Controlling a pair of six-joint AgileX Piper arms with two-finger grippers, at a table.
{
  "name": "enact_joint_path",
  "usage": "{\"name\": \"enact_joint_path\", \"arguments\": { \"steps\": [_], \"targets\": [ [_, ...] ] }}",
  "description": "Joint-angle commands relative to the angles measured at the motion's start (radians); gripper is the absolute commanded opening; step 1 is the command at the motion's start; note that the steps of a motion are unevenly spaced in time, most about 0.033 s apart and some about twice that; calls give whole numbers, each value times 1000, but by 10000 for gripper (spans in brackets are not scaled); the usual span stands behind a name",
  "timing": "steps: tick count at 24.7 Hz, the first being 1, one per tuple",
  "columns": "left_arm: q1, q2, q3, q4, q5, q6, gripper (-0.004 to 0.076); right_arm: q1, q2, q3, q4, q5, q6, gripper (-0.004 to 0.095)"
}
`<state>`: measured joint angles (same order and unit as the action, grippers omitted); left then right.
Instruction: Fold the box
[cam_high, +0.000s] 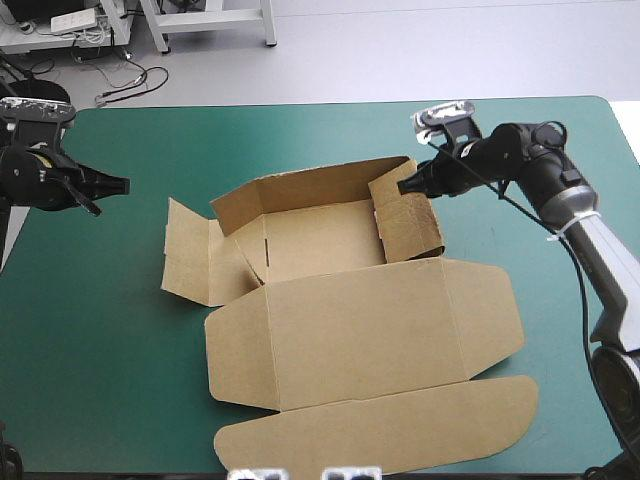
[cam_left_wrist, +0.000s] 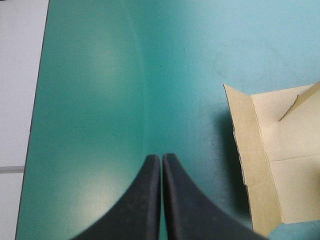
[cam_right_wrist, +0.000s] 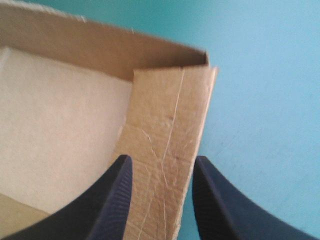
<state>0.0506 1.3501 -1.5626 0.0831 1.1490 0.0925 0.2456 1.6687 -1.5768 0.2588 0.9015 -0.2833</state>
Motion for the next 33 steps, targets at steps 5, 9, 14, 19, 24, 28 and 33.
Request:
{"name": "enact_joint_path", "arguments": {
  "steps": [5,9,14,19,24,28,33],
  "targets": [
    [1,-34,-24,-6,-48,6,1,-2,-97,-241,-85,191,73,373],
    [1,-34,-24,-27,-35,6,1,-2,-88,-253,-120,251,83,372],
    [1,-34,-24,-125,19,6,1,-2,44,-253,-116,270,93,366],
    [1,-34,-24,-127,61,6,0,-2,171,-253,-109,271,91,366],
    [1,-34,-24,-135,57,5,0,-2,248,-253,-56,274,66,330],
    [1,-32,-24,-171,52,2,0,-2,313,-253,12,312,19,124],
    [1,-4,-24,-145,47,2,0,-2,314,-253,34,330,33,-20]
  ]
}}
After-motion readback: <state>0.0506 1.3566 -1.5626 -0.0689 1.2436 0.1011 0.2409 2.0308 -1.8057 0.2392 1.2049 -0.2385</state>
